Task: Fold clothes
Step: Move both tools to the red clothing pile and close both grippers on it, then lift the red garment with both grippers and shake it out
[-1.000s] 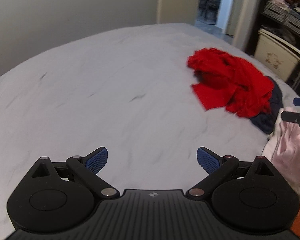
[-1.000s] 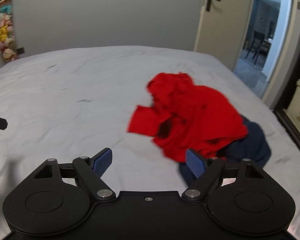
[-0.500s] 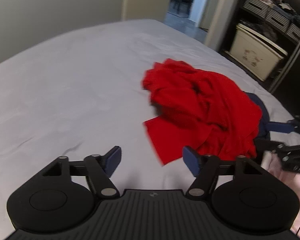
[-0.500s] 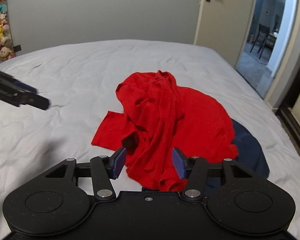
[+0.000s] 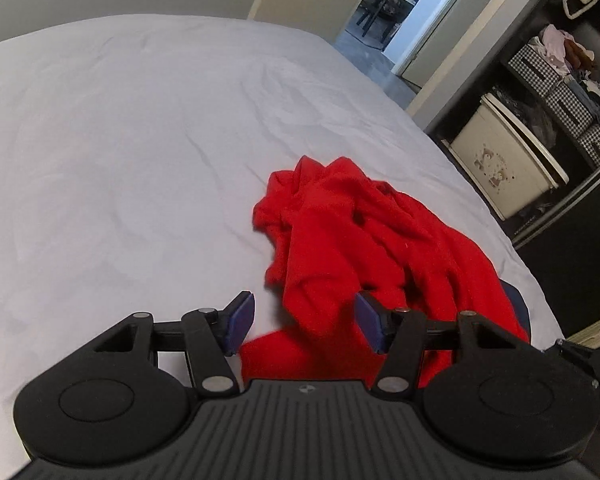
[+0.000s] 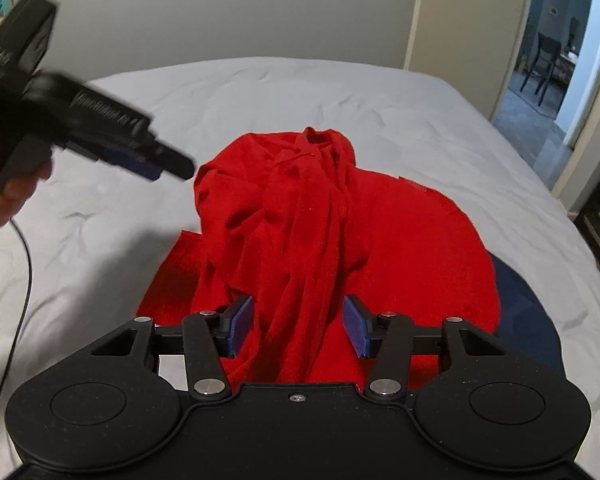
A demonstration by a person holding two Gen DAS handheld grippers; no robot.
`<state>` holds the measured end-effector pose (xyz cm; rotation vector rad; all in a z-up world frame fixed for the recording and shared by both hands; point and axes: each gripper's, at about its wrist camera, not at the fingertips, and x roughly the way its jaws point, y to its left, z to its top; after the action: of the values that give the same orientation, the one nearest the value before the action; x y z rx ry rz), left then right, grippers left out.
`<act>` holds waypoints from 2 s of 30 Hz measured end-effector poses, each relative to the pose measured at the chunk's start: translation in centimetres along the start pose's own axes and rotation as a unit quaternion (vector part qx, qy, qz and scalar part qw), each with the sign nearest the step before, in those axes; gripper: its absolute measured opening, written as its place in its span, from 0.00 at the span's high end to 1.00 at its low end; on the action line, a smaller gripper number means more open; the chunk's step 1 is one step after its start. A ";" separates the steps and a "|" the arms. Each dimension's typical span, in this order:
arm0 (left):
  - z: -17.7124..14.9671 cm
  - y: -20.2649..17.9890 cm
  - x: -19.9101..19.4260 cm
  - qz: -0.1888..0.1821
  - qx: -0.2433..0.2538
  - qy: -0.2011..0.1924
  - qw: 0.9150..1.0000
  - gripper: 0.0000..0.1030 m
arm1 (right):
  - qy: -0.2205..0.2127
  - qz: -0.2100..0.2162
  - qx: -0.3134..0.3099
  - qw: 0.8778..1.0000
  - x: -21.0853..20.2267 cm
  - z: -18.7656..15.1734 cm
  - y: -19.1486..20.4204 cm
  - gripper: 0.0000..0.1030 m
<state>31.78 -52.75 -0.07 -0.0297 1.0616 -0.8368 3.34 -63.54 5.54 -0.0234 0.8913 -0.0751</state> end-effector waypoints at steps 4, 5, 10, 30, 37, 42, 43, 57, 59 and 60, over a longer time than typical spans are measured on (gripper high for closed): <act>0.6 -0.8 1.7 -0.007 0.005 0.008 1.000 0.48 | 0.008 -0.001 -0.008 1.000 1.2 0.2 0.1 0.54; 0.6 -0.9 2.1 -0.009 0.003 0.012 1.000 0.49 | 0.010 -0.003 -0.011 1.000 1.5 0.2 0.2 0.61; 0.1 -1.8 2.5 0.000 0.031 0.017 0.999 0.91 | 0.014 -0.008 -0.009 1.000 1.9 0.2 0.3 0.88; 1.8 -2.5 -15.8 0.120 0.065 -0.093 0.986 0.95 | -0.075 -0.140 -0.046 0.986 -11.8 3.9 1.2 0.93; 0.8 -1.3 -27.6 0.183 0.068 -0.149 0.969 0.95 | -0.119 -0.169 -0.040 0.978 -18.2 5.4 2.3 0.93; -1.3 -0.2 -35.4 0.212 0.043 -0.183 0.959 0.95 | -0.138 -0.196 -0.047 0.970 -22.0 6.5 3.5 0.93; -1.8 0.0 -36.7 0.212 0.037 -0.189 0.958 0.95 | -0.135 -0.204 -0.050 0.968 -22.2 6.8 3.6 0.93; -8.7 -2.7 -48.6 0.211 0.061 -0.237 0.946 1.00 | -0.085 -0.108 -0.092 0.986 -21.8 6.3 13.0 0.58; -9.9 -3.2 -49.9 0.209 0.070 -0.249 0.943 1.00 | -0.085 -0.077 -0.105 0.988 -22.1 5.9 15.4 0.55; -10.4 -3.3 -50.3 0.211 0.073 -0.248 0.943 1.00 | -0.085 -0.059 -0.111 0.988 -22.2 5.6 16.6 0.54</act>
<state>10.82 -20.24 33.88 0.1047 0.4990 -0.4751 -5.26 -45.37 25.47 -0.2861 0.7243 -0.0830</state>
